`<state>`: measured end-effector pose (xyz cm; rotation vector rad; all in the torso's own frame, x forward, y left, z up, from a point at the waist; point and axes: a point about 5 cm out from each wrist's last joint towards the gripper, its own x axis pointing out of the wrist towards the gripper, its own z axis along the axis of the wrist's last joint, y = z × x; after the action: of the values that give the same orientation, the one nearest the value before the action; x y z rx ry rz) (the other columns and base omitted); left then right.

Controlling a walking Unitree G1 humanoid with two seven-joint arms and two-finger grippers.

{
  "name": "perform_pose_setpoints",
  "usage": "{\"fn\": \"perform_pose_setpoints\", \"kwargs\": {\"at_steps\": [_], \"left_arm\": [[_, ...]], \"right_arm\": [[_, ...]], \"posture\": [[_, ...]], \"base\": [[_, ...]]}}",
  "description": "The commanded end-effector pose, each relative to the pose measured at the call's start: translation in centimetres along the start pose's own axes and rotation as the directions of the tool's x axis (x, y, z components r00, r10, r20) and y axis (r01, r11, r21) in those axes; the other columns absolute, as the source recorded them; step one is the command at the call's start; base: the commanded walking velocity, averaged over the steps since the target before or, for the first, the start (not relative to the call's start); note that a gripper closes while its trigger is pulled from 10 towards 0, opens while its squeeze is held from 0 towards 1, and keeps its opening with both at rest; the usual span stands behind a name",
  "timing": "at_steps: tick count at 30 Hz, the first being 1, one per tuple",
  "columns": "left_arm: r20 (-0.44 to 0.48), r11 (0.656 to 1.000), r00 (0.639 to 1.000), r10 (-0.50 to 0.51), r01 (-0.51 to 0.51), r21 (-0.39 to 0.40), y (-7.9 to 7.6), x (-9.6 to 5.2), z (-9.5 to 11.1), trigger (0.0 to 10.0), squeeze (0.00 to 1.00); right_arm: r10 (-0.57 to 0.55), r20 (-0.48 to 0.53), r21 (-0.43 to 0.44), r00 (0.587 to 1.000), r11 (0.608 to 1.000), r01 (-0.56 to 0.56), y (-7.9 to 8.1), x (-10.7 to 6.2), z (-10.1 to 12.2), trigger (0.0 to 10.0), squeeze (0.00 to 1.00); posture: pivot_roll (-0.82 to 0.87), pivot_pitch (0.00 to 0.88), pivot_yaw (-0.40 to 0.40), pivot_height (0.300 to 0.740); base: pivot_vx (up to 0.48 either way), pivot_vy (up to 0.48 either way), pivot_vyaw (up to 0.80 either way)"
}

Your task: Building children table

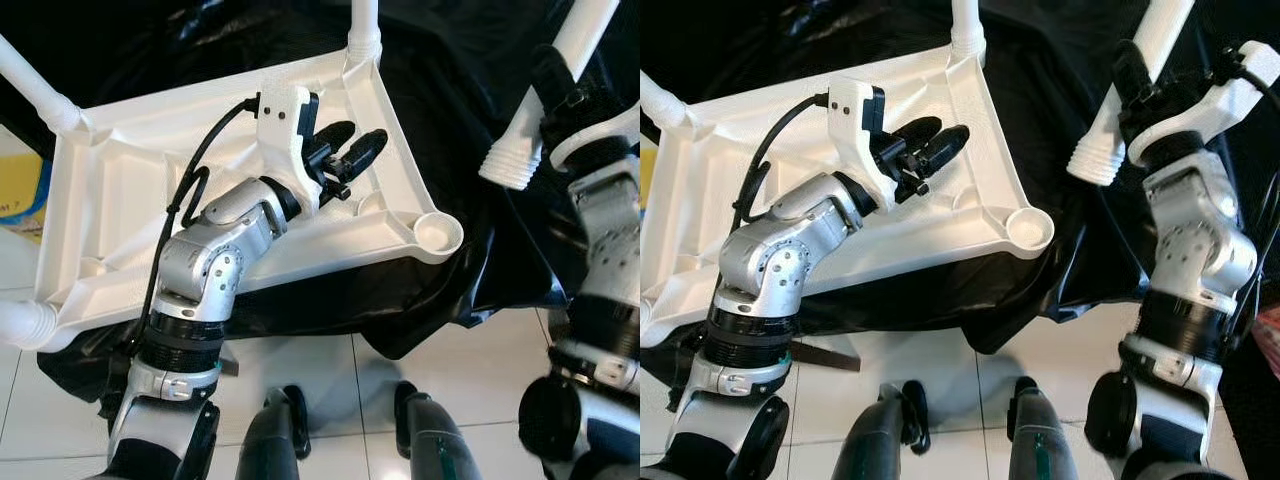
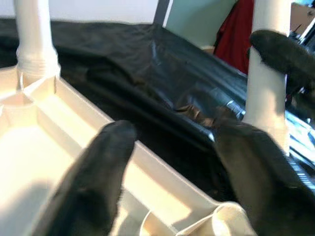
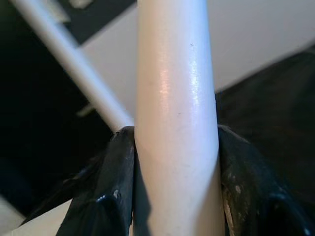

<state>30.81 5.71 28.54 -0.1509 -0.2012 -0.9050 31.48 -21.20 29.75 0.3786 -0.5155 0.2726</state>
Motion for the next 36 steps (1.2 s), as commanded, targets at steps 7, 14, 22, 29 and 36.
{"fn": "perform_pose_setpoints", "kwargs": {"at_steps": [7, 14, 22, 29, 36], "left_arm": [[0.046, 0.976, 0.975, -0.218, 0.219, 0.002, -1.8, 0.5, 0.7, 10.0, 1.00], [0.101, 0.954, 0.951, -0.294, 0.298, -0.034, -2.7, 0.9, 1.4, 10.0, 0.00], [0.177, 0.881, 0.884, -0.432, 0.456, -0.125, -3.6, 0.1, 2.3, 10.0, 0.00], [0.179, 0.841, 0.843, -0.507, 0.530, -0.111, -3.7, -0.4, 2.7, 10.0, 0.00], [0.160, 0.842, 0.844, -0.511, 0.529, -0.102, -3.6, -0.2, 2.6, 10.0, 0.00]], "right_arm": [[0.161, 0.001, -0.039, 0.987, 0.986, -0.161, 2.4, -1.0, -0.7, 10.0, 0.00], [0.294, -0.088, -0.075, 0.952, 0.951, -0.301, 3.7, -2.0, -2.0, 10.0, 0.00], [0.421, -0.204, -0.103, 0.884, 0.888, -0.447, 4.2, -3.1, -2.8, 10.0, 0.00], [0.525, -0.314, -0.104, 0.791, 0.809, -0.578, 4.9, -4.6, -3.6, 10.0, 0.00], [0.575, -0.356, -0.085, 0.736, 0.765, -0.639, 5.4, -5.3, -4.0, 10.0, 0.00]], "posture": [[-0.12, 0.143, 0.079, 0.740], [-0.12, 0.120, 0.072, 0.740], [-0.12, 0.103, 0.073, 0.740], [-0.12, 0.080, 0.082, 0.740], [-0.12, 0.072, 0.085, 0.740]], "base": [[0.000, 0.000, 0.00], [0.000, 0.000, 0.00], [0.000, 0.000, 0.00], [0.000, 0.000, 0.00], [0.000, 0.000, 0.00]]}}
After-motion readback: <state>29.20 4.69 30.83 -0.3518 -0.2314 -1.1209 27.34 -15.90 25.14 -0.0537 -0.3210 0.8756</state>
